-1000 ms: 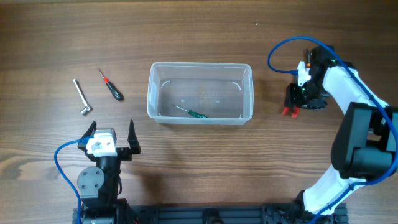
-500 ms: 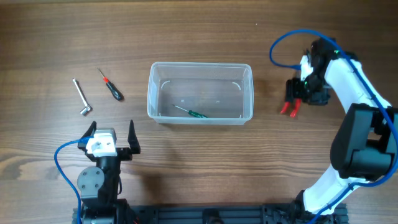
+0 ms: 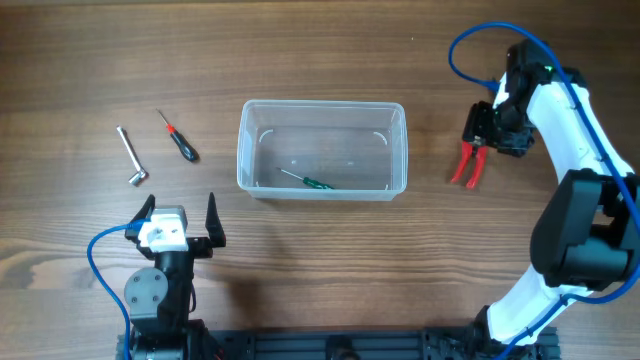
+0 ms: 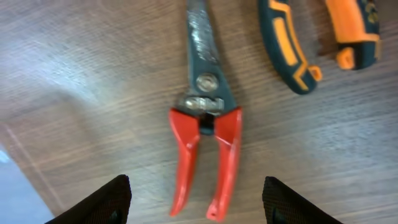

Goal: Pack container
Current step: 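Move the right gripper back over the red-handled snips, then lower the right gripper and grasp the red snips handles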

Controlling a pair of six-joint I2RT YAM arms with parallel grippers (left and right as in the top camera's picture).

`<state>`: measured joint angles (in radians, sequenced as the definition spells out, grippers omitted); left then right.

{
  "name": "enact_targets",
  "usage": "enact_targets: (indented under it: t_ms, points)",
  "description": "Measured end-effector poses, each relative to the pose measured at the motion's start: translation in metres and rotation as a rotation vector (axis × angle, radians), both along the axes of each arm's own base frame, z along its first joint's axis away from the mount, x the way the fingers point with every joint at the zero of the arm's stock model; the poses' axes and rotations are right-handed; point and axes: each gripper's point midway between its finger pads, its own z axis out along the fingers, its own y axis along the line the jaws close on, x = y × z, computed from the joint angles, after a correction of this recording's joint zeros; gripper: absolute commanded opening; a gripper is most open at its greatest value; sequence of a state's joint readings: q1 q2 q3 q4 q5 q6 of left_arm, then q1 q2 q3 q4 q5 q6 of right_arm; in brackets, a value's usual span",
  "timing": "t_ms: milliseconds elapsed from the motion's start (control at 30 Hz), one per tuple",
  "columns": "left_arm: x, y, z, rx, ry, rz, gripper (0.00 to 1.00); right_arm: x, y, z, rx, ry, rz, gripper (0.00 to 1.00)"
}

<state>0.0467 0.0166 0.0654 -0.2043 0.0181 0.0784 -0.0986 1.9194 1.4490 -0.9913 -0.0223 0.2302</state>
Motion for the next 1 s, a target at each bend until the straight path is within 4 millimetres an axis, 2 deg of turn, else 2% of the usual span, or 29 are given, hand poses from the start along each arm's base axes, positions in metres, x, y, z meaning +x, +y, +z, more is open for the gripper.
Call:
enact_targets:
  t_ms: [333, 633, 1000]
  points:
    - [0.0, 0.0, 0.0, 0.0, 0.0, 0.0, 1.0, 0.01, 0.041, 0.001, 0.011, -0.033, 0.028, 0.67]
    - [0.0, 0.0, 0.0, 0.0, 0.0, 0.0, 1.0, 0.013, 0.042, -0.002, 0.018, -0.047, -0.019, 0.67]
    - [0.0, 0.0, 0.0, 0.0, 0.0, 0.0, 1.0, 0.007, 0.042, -0.01, 0.019, -0.029, -0.033, 0.67]
